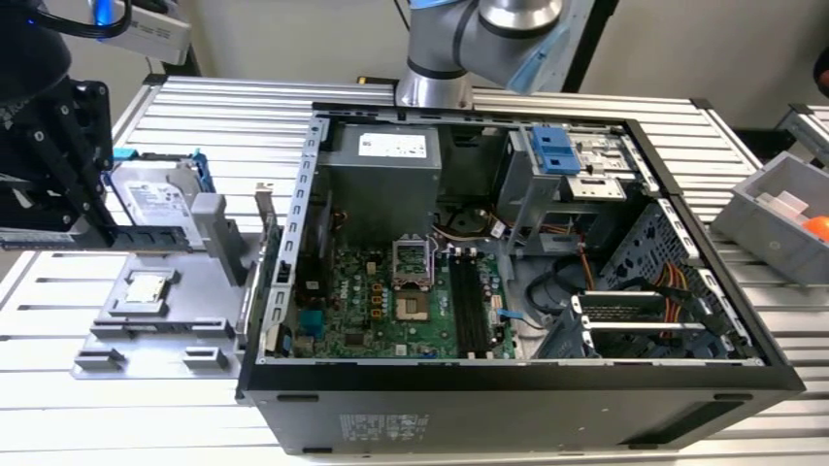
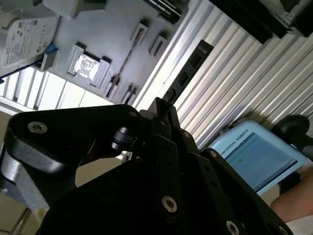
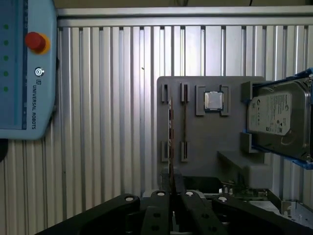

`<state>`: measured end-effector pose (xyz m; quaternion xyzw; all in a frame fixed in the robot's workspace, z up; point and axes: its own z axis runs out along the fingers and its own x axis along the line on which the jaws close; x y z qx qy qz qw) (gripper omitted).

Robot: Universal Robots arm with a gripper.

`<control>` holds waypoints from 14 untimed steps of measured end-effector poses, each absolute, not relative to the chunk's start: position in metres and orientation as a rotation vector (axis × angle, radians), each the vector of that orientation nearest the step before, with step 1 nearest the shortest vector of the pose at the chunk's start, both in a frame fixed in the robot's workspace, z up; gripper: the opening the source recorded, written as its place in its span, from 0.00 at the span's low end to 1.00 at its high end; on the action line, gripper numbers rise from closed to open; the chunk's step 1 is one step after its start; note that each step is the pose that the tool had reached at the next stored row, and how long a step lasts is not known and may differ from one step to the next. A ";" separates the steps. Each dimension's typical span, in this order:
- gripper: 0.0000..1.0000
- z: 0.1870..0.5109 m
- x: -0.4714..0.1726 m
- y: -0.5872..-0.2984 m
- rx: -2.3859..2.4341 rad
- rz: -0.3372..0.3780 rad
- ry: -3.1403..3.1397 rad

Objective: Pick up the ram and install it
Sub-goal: 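Pick up the ram and move it above insertion slot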

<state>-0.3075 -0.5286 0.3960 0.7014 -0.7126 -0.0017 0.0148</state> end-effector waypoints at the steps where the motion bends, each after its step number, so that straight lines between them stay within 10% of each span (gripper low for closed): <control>1: 0.00 0.396 -0.306 -0.529 2.183 -0.005 -2.218; 14: 0.00 0.396 -0.293 -0.529 2.183 -0.006 -2.218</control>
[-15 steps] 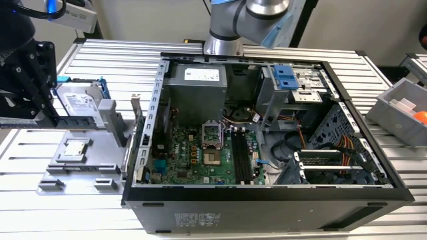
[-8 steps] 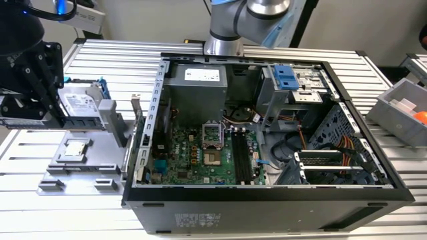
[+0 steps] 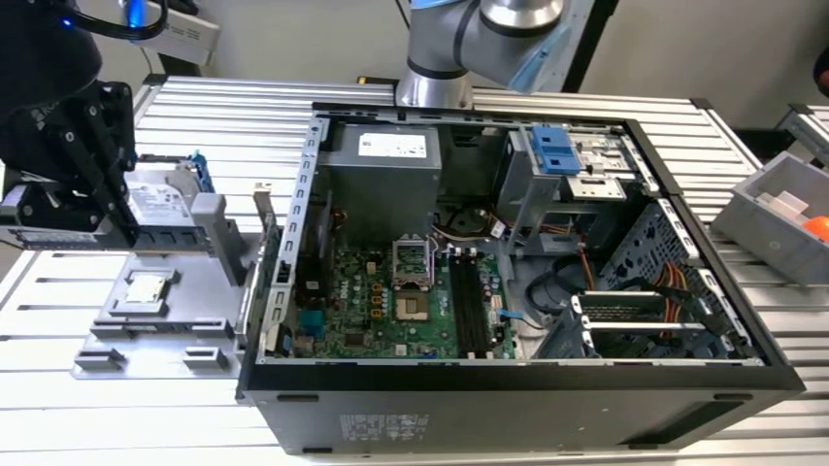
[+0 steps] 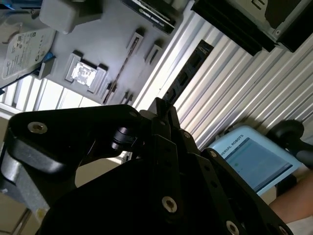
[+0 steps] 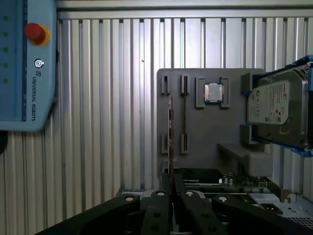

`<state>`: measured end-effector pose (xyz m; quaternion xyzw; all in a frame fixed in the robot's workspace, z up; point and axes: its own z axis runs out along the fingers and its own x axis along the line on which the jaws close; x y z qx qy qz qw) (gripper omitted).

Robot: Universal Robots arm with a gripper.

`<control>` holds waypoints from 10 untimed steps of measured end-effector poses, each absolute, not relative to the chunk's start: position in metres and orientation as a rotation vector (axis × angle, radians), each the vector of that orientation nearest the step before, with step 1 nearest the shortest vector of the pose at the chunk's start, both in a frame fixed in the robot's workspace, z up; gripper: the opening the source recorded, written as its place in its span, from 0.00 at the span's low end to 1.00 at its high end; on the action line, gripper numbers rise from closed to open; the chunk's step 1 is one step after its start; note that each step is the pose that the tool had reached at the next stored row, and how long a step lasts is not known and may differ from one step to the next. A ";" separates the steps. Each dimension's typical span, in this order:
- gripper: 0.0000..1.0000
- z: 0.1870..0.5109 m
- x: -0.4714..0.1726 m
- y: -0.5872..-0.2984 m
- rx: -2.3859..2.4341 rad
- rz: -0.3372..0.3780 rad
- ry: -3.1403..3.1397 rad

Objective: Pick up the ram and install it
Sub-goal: 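Pick up the ram and move it above insertion slot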

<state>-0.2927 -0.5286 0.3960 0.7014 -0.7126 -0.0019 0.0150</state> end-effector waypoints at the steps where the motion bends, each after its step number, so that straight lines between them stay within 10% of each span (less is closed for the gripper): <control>1: 0.00 0.396 -0.292 -0.529 2.183 -0.006 -2.218; 10: 0.00 0.396 -0.284 -0.529 2.182 -0.006 -2.218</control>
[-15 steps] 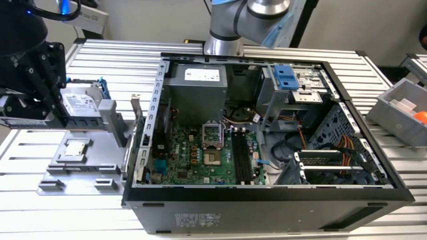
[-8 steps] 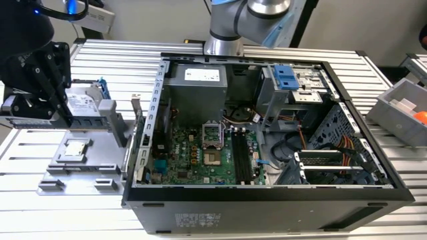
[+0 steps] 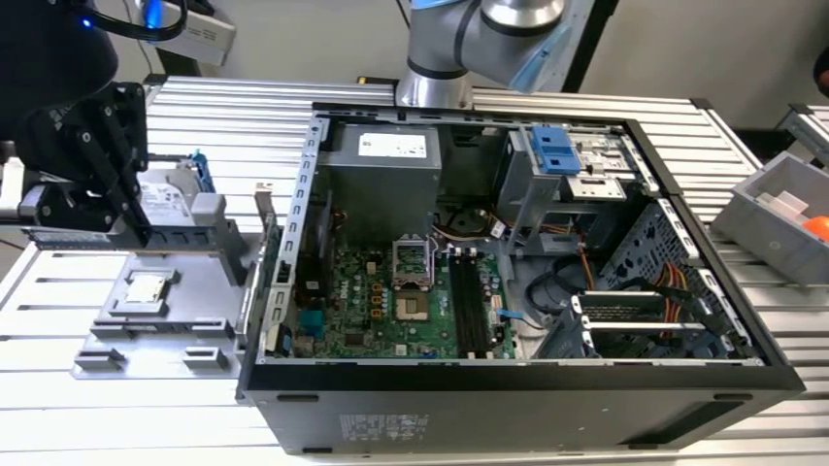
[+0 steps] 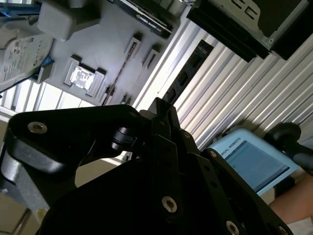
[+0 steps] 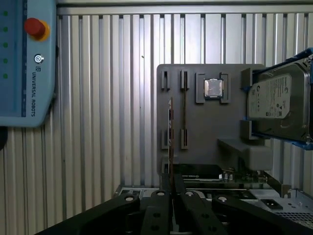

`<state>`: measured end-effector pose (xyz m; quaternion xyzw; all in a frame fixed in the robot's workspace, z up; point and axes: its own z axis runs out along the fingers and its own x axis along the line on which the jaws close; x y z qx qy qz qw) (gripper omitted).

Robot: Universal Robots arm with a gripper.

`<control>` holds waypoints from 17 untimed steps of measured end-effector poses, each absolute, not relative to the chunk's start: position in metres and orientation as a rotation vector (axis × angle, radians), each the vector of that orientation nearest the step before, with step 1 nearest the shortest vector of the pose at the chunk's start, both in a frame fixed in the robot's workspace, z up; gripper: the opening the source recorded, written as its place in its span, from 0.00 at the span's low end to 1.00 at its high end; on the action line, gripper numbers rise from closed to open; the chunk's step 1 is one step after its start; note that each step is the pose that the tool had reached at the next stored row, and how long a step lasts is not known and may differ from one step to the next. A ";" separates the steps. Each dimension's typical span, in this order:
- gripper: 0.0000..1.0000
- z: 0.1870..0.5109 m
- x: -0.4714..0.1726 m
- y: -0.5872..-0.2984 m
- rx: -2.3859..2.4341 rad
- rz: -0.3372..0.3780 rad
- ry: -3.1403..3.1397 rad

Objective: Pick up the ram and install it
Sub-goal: 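Pick up the ram and move it above insertion slot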

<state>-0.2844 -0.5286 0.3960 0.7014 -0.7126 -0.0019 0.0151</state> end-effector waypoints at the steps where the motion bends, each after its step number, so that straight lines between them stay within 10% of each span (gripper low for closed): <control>1: 0.00 0.396 -0.284 -0.529 2.183 -0.006 -2.218; 17: 0.00 0.396 -0.272 -0.529 2.183 -0.006 -2.218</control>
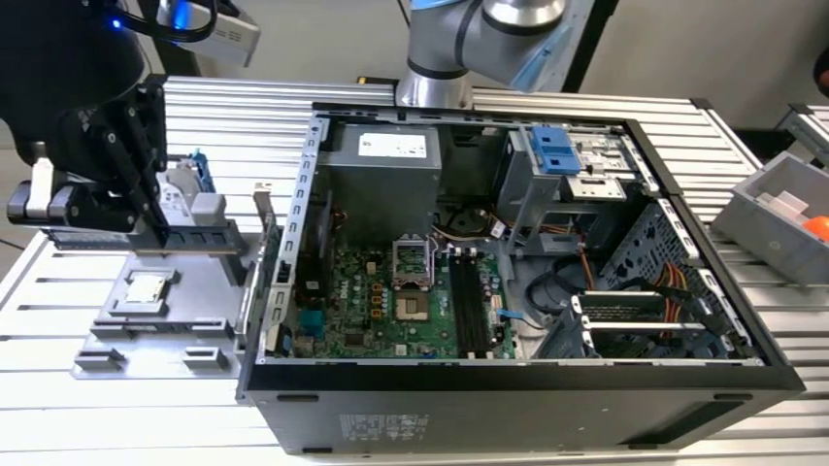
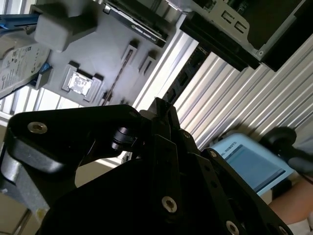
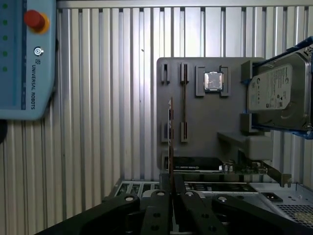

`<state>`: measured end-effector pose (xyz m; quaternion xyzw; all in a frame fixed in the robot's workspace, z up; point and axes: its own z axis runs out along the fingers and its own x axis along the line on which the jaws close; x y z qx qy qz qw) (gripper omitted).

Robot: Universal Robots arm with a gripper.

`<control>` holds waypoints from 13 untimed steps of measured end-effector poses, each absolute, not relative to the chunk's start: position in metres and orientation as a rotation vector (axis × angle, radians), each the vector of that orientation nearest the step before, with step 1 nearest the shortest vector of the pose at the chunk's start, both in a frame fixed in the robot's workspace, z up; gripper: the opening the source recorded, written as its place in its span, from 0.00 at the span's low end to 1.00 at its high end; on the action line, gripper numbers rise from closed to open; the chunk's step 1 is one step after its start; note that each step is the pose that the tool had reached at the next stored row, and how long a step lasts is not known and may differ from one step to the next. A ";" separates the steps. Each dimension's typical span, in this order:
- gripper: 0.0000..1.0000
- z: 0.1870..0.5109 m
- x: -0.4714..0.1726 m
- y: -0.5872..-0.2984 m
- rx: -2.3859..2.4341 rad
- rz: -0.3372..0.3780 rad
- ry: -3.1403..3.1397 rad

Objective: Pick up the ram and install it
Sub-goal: 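Pick up the ram and move it above insertion slot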

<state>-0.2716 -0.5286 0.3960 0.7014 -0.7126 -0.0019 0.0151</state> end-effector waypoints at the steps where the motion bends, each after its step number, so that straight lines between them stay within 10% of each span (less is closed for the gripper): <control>1: 0.00 0.396 -0.271 -0.529 2.183 -0.006 -2.218; 13: 0.00 0.396 -0.263 -0.529 2.183 -0.006 -2.218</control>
